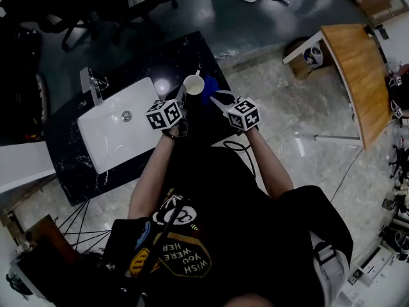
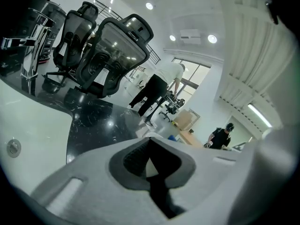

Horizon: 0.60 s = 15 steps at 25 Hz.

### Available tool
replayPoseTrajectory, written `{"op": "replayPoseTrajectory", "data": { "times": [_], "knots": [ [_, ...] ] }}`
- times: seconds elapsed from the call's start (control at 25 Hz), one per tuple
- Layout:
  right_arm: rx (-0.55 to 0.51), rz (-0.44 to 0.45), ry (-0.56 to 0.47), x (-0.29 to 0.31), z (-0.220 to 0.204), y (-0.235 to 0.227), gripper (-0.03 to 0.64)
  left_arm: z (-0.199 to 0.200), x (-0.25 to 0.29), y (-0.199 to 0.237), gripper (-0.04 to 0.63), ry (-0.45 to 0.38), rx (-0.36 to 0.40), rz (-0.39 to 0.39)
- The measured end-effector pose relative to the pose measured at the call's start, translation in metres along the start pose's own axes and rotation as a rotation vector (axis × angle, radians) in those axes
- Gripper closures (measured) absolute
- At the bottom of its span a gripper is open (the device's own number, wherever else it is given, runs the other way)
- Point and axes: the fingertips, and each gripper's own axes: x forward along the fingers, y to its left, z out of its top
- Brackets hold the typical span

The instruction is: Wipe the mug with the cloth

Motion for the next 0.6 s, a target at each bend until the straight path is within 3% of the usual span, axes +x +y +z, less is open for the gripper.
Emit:
{"op": "replayPoseTrajectory", "data": {
  "times": [0.12, 0.2, 0.36, 0.6],
  "knots": [
    [0.037, -0.058, -0.093, -0.008, 0.042, -0.03, 0.558, -0.001, -0.002, 0.002, 0.594, -0.003, -0.005, 0.0],
    [0.022, -0.051, -0.093, -0.003, 0.053, -0.033, 0.558, -0.002, -0.003, 0.002, 0.594, -0.011, -0.014, 0.002],
    [0.01, 0.004, 0.004, 0.012, 0.025, -0.004, 0.558, -0.004, -0.004, -0.001, 0.594, -0.014, -0.022, 0.002],
    [-0.024, 0.103, 0.052, 0.01, -0.012, 0.047, 0.558, -0.003, -0.004, -0.001, 0.594, -0.021, -0.024, 0.003]
  ]
}}
